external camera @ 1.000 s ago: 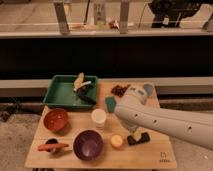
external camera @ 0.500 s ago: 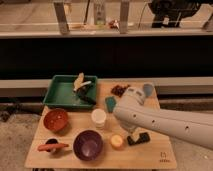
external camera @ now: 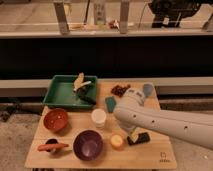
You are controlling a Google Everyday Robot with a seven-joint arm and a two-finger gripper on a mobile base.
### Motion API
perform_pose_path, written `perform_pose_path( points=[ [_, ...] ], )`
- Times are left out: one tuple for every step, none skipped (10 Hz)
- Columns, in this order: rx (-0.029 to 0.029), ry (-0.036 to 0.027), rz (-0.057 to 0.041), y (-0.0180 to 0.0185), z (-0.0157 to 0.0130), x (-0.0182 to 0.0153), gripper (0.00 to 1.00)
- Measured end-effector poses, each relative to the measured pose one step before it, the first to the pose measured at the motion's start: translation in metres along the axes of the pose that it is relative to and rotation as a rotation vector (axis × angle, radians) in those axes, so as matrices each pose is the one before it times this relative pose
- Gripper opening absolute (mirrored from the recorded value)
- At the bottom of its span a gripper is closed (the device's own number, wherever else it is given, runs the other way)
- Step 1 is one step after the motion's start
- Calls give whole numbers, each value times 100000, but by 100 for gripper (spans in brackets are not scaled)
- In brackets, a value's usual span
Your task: Place apple in tray
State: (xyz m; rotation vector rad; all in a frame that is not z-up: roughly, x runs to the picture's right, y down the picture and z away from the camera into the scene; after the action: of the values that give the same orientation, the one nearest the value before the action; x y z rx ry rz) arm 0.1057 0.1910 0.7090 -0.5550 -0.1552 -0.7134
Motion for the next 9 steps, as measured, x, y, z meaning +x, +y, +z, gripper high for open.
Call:
perform_pose_path(
  points=[
    [132, -457, -152, -18, 179, 11, 80],
    [269, -483, -199, -43, 156, -59, 80],
    [155, -460, -222, -30, 182, -13, 80],
    [246, -605, -88, -15, 249, -21, 80],
    [177, -372, -184, -44, 136, 10, 80],
    [137, -401, -78, -37, 119, 8, 80],
    [247, -485, -142, -46, 132, 16, 80],
    [212, -424, -61, -19, 158, 35, 80],
    [210, -511, -88, -63, 149, -45, 80]
  ],
)
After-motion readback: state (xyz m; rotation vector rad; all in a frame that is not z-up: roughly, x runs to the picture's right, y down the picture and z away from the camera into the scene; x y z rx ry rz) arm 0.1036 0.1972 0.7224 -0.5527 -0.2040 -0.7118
